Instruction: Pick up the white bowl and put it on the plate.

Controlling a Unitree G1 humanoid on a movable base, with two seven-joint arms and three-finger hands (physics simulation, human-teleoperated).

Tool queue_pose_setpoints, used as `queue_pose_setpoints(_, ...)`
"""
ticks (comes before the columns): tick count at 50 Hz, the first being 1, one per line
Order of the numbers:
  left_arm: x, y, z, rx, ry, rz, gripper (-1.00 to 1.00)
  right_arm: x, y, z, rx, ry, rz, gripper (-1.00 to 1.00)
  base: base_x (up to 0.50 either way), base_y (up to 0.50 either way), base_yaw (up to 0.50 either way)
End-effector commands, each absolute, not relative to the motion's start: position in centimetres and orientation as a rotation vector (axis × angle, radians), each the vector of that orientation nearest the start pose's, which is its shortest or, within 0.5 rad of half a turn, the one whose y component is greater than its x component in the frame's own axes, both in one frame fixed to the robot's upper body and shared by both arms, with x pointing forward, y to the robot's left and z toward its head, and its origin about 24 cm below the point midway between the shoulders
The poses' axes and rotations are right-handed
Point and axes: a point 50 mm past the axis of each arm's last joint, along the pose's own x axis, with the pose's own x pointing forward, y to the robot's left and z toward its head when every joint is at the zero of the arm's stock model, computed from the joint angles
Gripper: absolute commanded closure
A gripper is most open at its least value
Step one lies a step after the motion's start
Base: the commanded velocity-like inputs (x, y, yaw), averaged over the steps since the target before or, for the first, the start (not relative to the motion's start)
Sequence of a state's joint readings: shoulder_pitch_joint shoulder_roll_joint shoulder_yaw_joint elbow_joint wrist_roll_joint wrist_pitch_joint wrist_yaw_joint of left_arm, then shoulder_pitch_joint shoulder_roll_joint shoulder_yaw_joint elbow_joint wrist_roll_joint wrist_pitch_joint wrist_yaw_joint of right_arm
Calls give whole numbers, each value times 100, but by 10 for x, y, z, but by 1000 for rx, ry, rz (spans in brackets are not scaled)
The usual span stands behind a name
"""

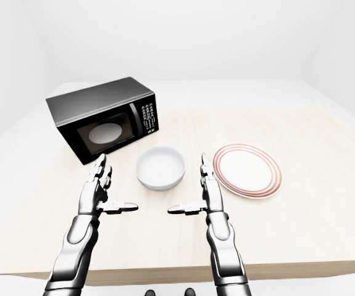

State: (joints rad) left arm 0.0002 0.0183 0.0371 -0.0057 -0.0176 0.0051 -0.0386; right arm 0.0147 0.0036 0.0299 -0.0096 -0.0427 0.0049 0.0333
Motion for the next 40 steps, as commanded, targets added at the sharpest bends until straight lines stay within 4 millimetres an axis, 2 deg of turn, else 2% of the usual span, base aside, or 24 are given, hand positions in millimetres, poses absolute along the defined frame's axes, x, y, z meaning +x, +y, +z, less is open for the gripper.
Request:
queue_pose_setpoints(1, 254, 160, 42, 1, -1, -2, -100, 251, -139, 39, -41, 8, 62, -100, 18, 0, 0)
queue_pose_setpoints(16, 254, 160, 42, 1, -1, -2, -100, 250, -139, 38, -53, 7, 60, -100, 18, 0, 0)
queue_pose_setpoints(29, 254, 160, 42, 1, -1, -2, -100, 251, -140, 42, -101, -5, 55, -100, 1, 0, 0)
queue_pose_setpoints(38, 254, 160, 42, 1, -1, -2, -100, 252, -143, 44, -165, -12, 40, -100, 0, 0, 0)
queue_pose_setpoints(40, 254, 160, 42, 1, -1, -2, -100, 254, -145, 46, -237, -28, 19, -100, 0, 0, 0)
